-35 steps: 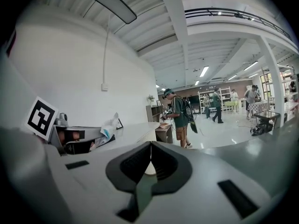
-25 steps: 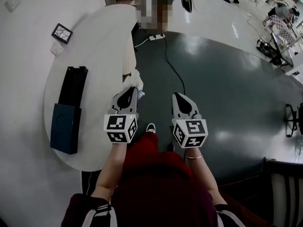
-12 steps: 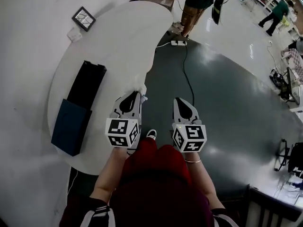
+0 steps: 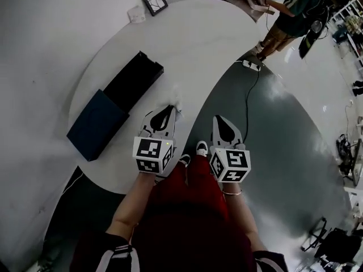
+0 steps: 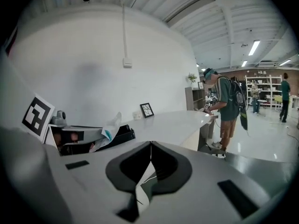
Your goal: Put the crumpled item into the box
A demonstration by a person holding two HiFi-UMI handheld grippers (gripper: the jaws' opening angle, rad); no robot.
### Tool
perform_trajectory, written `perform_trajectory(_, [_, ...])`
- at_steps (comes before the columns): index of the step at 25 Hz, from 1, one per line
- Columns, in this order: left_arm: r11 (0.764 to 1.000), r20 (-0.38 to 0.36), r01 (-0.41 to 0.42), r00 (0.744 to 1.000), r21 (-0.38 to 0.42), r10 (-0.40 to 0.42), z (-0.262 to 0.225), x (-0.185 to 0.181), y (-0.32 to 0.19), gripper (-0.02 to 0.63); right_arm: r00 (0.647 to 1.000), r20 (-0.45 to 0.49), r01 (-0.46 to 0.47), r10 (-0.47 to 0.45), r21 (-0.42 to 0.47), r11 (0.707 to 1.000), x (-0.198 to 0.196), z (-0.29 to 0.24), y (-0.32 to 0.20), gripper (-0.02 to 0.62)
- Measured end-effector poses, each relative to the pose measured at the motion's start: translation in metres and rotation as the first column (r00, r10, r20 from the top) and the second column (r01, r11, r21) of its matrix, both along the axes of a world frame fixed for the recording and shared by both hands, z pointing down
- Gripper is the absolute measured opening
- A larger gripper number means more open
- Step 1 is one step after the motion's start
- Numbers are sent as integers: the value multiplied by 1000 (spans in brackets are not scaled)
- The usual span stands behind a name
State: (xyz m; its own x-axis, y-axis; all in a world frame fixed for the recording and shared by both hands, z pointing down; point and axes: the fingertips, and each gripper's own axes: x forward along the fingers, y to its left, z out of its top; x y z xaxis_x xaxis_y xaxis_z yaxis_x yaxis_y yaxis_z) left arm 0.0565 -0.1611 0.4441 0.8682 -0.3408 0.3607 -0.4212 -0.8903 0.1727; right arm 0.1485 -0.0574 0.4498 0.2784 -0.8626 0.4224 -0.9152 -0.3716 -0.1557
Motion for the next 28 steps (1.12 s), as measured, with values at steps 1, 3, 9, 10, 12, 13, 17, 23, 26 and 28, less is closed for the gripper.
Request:
perform_trajectory(1, [1000, 9, 30, 1000, 7, -30, 1, -3, -3, 31, 999, 4, 33, -33, 4, 999, 1, 2, -7, 14])
perform_trajectory(3, [995, 19, 93, 995, 25, -94, 2, -9, -8, 31, 995, 9, 97, -97, 14, 995, 1, 7, -17, 15])
perform_trajectory(9, [965, 43, 257, 965, 52, -259, 7, -19, -21, 31, 968, 26, 251, -251, 25, 968, 6, 15, -41, 15])
perform_trajectory(10, [956, 45, 287, 956, 55, -290, 6, -20, -23, 31, 960, 27, 279, -279, 27, 960, 8, 14, -45, 15])
perform_trajectory(12, [937, 47, 342, 937, 67, -346, 3, -20, -26, 31, 943, 26, 330, -330, 30, 944, 14, 12, -52, 15])
perform_trajectory(13, [928, 48, 366, 928, 75, -370, 2, -21, -28, 31, 935, 26, 353, -353, 32, 935, 17, 12, -55, 15])
perform_trajectory(17, [893, 54, 442, 893, 89, -447, 0, -23, -37, 31, 904, 26, 426, -427, 40, 904, 25, 12, -68, 15])
perform_trajectory(23, [845, 96, 509, 844, 161, -527, -7, -27, -47, 31, 857, 17, 514, -516, 68, 855, 28, 4, -87, 15])
perform_trajectory(26, [826, 112, 531, 824, 192, -555, -13, -31, -57, 31, 830, 7, 555, -557, 83, 828, 23, -3, -99, 15])
perform_trajectory(28, [816, 111, 540, 816, 205, -568, -18, -34, -66, 31, 818, -1, 573, -576, 89, 814, 18, -6, -107, 15])
